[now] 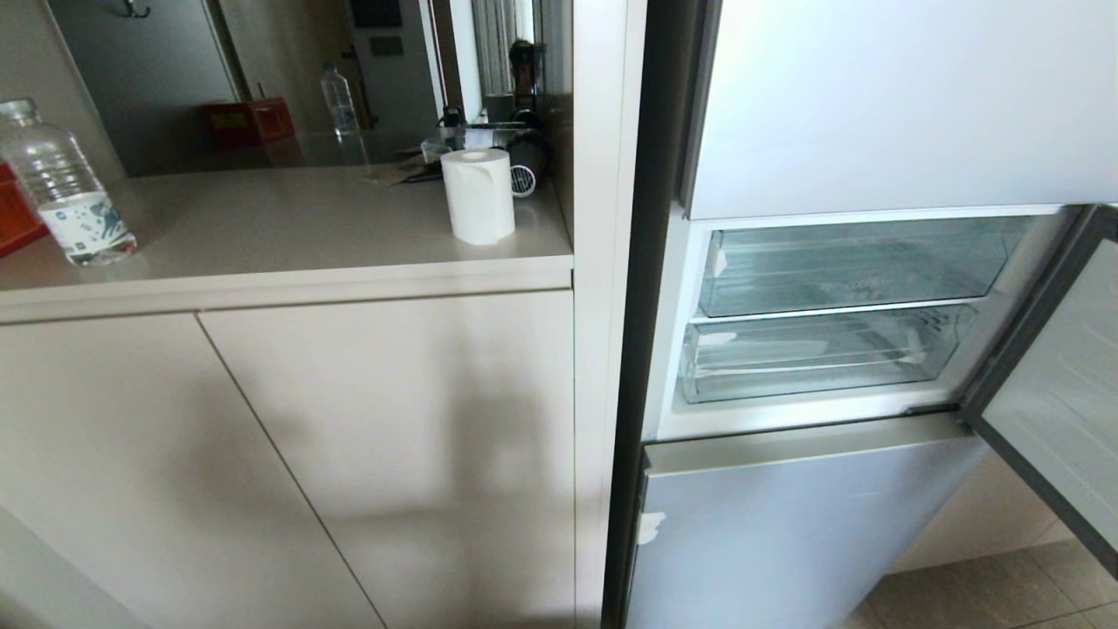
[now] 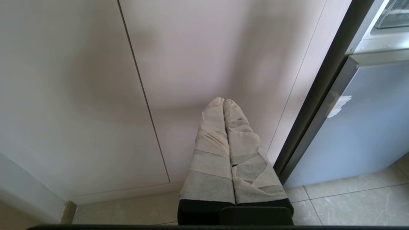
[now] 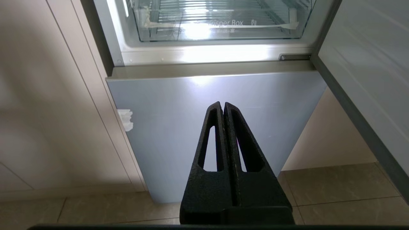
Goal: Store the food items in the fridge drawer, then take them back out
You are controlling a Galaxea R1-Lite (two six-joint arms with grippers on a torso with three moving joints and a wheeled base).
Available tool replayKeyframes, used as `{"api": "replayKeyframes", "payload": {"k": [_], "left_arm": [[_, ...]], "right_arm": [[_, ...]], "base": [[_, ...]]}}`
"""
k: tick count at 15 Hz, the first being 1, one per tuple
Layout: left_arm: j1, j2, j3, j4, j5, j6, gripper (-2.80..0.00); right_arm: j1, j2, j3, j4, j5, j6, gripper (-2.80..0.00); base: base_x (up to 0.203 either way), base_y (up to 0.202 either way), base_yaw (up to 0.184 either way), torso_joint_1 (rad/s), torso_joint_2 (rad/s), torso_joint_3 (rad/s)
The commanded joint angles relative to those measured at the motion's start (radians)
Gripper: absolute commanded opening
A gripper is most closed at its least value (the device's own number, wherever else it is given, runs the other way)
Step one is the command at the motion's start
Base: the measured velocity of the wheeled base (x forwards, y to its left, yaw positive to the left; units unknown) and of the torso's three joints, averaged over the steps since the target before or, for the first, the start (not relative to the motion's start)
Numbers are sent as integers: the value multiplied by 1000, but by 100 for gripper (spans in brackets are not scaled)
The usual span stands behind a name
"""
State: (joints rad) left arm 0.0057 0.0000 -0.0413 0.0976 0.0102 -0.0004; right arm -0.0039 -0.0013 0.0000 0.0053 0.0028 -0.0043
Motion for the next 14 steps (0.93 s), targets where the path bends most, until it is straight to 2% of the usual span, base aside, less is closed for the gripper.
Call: {"api": "replayKeyframes", "payload": {"k": [1, 4, 8, 10, 12, 14], "left_arm": [[0, 2, 0, 1, 1, -1, -280], [0, 2, 0, 1, 1, 0, -280], [0, 2, 0, 1, 1, -1, -280], [0, 2, 0, 1, 1, -1, -280], [0, 2, 0, 1, 1, 0, -280], [0, 2, 0, 1, 1, 0, -280]], "right_arm": [[-1, 0, 0, -1, 0, 0, -280], [-1, 0, 0, -1, 0, 0, -280], [-1, 0, 0, -1, 4, -27, -280], [-1, 8, -58, 8, 3, -21, -280], [0, 107, -153, 27, 10, -1, -280], [0, 330, -255, 33, 35, 36, -280]], "base": [[0, 0, 0, -162, 347, 175], [0, 0, 0, -157, 348, 176], [0, 0, 0, -21, 43, 23], [0, 0, 0, 0, 0, 0], [0, 0, 0, 0, 0, 0], [0, 0, 0, 0, 0, 0]]}}
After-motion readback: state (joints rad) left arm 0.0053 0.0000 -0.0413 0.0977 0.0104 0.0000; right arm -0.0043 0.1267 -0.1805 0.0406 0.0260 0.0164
